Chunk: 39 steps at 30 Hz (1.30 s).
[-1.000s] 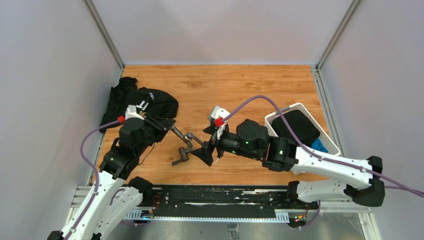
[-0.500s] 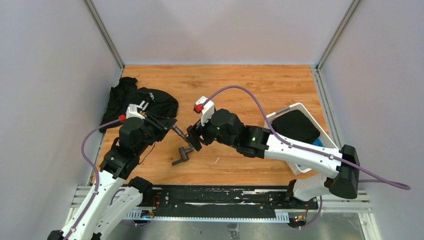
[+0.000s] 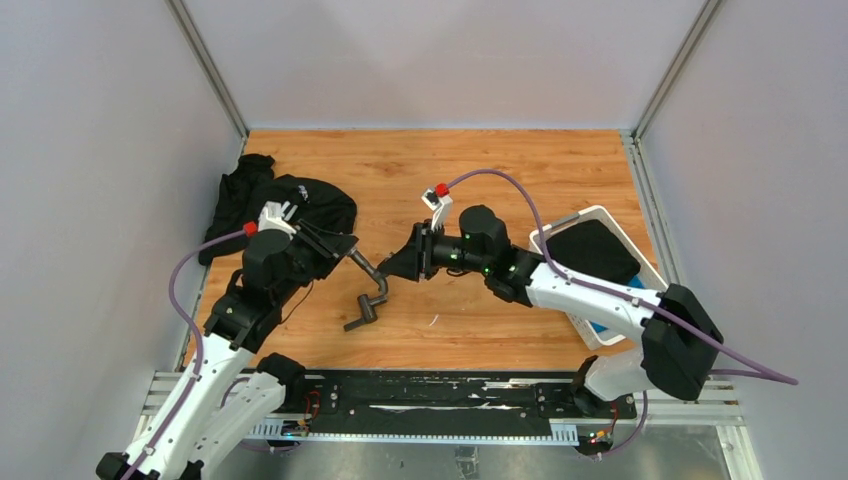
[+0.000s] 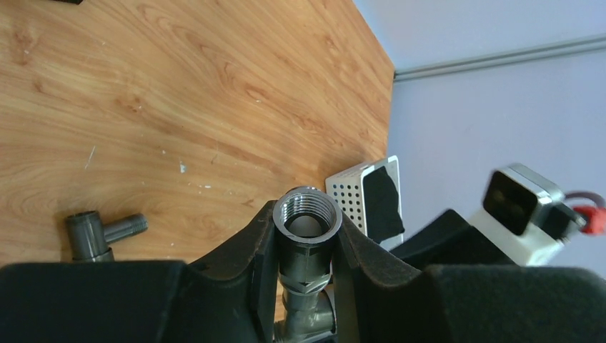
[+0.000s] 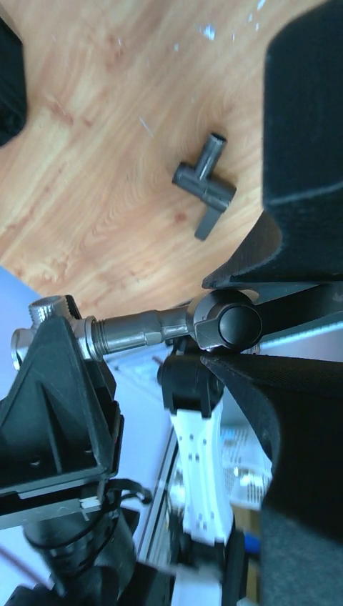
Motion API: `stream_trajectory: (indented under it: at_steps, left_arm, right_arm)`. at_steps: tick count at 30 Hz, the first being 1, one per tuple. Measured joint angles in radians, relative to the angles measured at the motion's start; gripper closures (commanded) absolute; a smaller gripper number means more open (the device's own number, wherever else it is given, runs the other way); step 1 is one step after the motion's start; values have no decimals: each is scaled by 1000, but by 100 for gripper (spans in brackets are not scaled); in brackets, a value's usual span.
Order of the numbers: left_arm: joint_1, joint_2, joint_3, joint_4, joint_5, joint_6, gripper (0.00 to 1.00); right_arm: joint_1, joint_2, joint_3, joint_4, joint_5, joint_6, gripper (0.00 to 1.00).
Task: Install the water faucets
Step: Screw the water faucet onto the adaptor.
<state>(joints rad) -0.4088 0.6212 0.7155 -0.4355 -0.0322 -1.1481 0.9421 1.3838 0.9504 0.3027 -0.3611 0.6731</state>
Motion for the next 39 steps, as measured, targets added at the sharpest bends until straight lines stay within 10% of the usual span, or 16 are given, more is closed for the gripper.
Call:
stream_trajectory:
  at_steps: [17, 19, 20, 26, 32, 39]
  left_arm:
    - [15, 34, 11, 143, 142, 141, 100]
    - [14, 47, 24, 148, 183, 157, 100]
    - [14, 49, 28, 150, 195, 164, 100]
    - [1, 69, 99, 82, 264, 211, 100]
    - [1, 75, 138, 31, 258, 215, 100]
    - [1, 147, 196, -118, 183, 164, 100]
  right_arm:
    - [-225, 397, -165, 1063, -520, 874, 99]
    - [-231, 389, -191, 1103, -528, 895, 81]
    - [-232, 380, -198, 1106, -529, 895, 49]
    - [-268, 140, -206, 700, -497, 626, 19]
    - [-282, -84, -41, 28, -281, 163, 16]
    - [-91, -332, -49, -282, 270, -354, 13]
